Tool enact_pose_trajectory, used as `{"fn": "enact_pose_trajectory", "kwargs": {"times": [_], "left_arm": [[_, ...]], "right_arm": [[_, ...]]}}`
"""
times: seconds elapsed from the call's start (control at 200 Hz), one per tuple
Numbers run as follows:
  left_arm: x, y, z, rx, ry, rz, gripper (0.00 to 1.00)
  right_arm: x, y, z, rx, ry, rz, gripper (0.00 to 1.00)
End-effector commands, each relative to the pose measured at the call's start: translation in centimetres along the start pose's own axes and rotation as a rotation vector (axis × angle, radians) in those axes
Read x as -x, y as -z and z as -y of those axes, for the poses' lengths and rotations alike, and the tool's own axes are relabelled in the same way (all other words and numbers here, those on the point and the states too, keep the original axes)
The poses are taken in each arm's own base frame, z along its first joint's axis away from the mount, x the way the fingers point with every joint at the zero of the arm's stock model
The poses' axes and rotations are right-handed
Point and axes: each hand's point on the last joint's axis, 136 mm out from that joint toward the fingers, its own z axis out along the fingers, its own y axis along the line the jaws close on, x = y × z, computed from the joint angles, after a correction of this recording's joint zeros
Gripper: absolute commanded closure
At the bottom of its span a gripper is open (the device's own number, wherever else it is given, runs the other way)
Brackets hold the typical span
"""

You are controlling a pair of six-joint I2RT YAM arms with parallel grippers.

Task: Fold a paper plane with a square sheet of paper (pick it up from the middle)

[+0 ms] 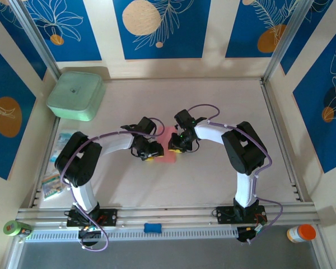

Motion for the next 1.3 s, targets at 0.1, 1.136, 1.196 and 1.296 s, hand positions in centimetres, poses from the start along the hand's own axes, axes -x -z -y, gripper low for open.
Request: {"fn": "enact_pose_trajectory", "kwargs": {"times": [0.1, 1.136, 1.196, 1.296], "left_arm": [[-0.6, -1.4, 0.3, 0.070, -0.082, -0.006, 0.53], [0.5, 0.9, 4.0, -0.106, -0.114, 0.085, 0.60], [0.9, 1.1, 4.1, -0.158, -0.089, 0.091, 0.59], [1.5, 1.3, 4.3, -0.266, -0.030, 0.094, 0.59]], "right_arm": [[-1.6, -1.8, 3.3, -0.099, -0.039, -0.066, 0.74], [-1.4, -2.0, 3.7, -0.094, -0.057, -0.072, 0.75], [-1.3, -2.0, 3.8, -0.095, -0.058, -0.072, 0.75], [-1.4, -2.0, 3.9, -0.094, -0.060, -0.073, 0.75]]}}
